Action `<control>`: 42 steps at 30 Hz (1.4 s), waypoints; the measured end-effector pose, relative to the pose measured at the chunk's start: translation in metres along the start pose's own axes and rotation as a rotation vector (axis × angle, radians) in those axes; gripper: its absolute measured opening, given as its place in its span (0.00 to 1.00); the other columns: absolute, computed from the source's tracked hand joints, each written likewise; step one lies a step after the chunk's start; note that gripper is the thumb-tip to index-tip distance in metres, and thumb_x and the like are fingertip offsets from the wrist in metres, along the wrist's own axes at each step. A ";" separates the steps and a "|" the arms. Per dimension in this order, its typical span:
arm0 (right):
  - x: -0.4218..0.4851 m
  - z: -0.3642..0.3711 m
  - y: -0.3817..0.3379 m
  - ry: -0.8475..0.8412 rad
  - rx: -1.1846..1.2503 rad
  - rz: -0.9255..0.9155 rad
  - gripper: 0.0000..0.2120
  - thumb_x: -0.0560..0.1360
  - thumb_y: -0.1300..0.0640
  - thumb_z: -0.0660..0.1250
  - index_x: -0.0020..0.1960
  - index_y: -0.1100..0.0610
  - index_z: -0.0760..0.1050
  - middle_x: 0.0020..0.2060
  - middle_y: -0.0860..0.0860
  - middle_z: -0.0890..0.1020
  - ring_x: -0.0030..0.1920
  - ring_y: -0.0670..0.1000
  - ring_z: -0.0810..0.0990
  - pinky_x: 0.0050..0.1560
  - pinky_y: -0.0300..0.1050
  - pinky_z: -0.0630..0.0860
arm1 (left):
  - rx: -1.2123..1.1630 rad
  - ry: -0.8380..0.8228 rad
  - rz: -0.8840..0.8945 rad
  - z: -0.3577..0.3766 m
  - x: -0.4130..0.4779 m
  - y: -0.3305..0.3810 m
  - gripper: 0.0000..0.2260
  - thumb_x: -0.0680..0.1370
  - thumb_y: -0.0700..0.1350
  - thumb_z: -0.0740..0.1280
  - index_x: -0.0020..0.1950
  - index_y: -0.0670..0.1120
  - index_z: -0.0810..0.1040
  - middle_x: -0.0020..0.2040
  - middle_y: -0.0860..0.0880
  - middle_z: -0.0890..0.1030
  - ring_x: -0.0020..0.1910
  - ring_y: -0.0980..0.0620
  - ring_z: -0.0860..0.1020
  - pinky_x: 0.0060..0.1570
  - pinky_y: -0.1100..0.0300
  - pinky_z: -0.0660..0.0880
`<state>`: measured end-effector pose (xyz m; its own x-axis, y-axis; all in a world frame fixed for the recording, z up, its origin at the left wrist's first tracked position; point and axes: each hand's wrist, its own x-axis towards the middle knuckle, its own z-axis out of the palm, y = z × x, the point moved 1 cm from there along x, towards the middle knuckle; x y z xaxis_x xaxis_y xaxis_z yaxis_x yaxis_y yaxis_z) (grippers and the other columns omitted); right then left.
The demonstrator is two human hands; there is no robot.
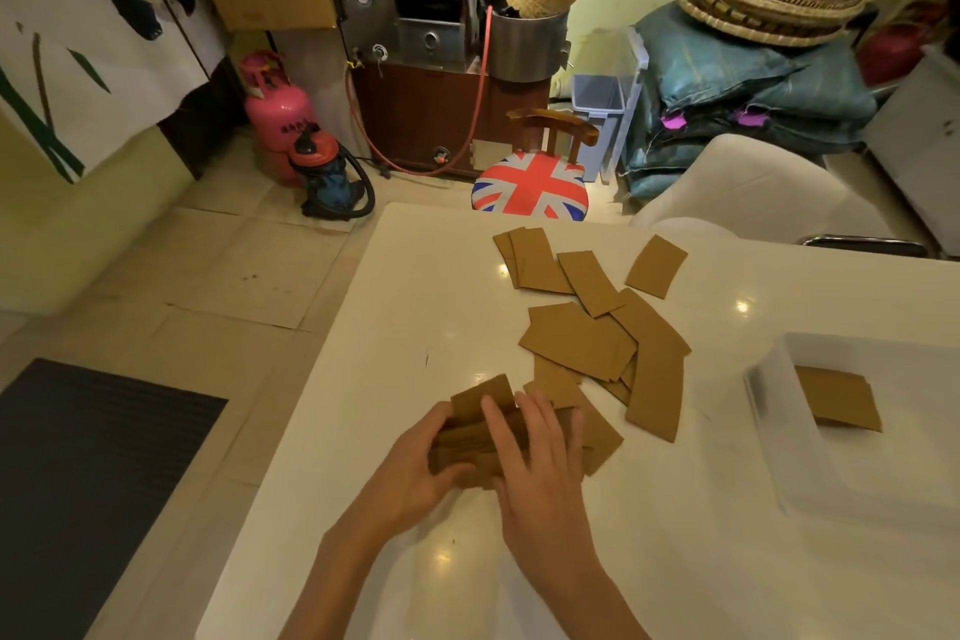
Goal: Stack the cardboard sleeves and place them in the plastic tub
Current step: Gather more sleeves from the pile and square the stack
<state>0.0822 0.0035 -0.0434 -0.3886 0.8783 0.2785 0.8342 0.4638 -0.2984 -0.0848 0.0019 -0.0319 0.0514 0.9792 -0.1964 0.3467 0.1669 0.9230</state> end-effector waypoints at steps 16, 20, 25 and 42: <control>-0.012 -0.007 0.008 -0.062 0.089 -0.037 0.42 0.70 0.63 0.73 0.76 0.43 0.56 0.66 0.45 0.74 0.74 0.56 0.65 0.73 0.70 0.51 | -0.242 0.152 -0.037 0.024 -0.022 0.003 0.31 0.70 0.34 0.77 0.67 0.56 0.71 0.52 0.55 0.83 0.52 0.58 0.82 0.50 0.67 0.79; -0.011 -0.007 0.009 -0.061 0.038 -0.073 0.45 0.67 0.67 0.72 0.75 0.40 0.58 0.63 0.48 0.76 0.73 0.61 0.65 0.72 0.73 0.50 | -0.256 0.143 -0.032 0.020 -0.030 0.003 0.25 0.70 0.31 0.75 0.61 0.52 0.77 0.53 0.62 0.84 0.54 0.61 0.82 0.50 0.70 0.77; -0.014 -0.006 -0.007 -0.132 -0.002 -0.119 0.49 0.63 0.66 0.75 0.75 0.39 0.58 0.71 0.50 0.70 0.75 0.63 0.60 0.73 0.72 0.44 | -0.240 -0.017 -0.081 0.001 -0.036 -0.004 0.21 0.72 0.33 0.74 0.62 0.49 0.80 0.55 0.55 0.86 0.56 0.55 0.83 0.52 0.69 0.76; -0.020 -0.021 0.027 -0.008 0.098 -0.056 0.36 0.75 0.41 0.64 0.78 0.38 0.50 0.75 0.52 0.61 0.78 0.57 0.52 0.76 0.62 0.46 | -0.158 0.080 -0.003 0.003 -0.035 -0.013 0.15 0.73 0.34 0.74 0.53 0.53 0.86 0.52 0.52 0.86 0.54 0.54 0.84 0.56 0.61 0.78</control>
<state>0.1210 -0.0041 -0.0375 -0.4370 0.8515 0.2898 0.7690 0.5209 -0.3707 -0.0882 -0.0350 -0.0380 -0.0260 0.9836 -0.1784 0.1951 0.1800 0.9641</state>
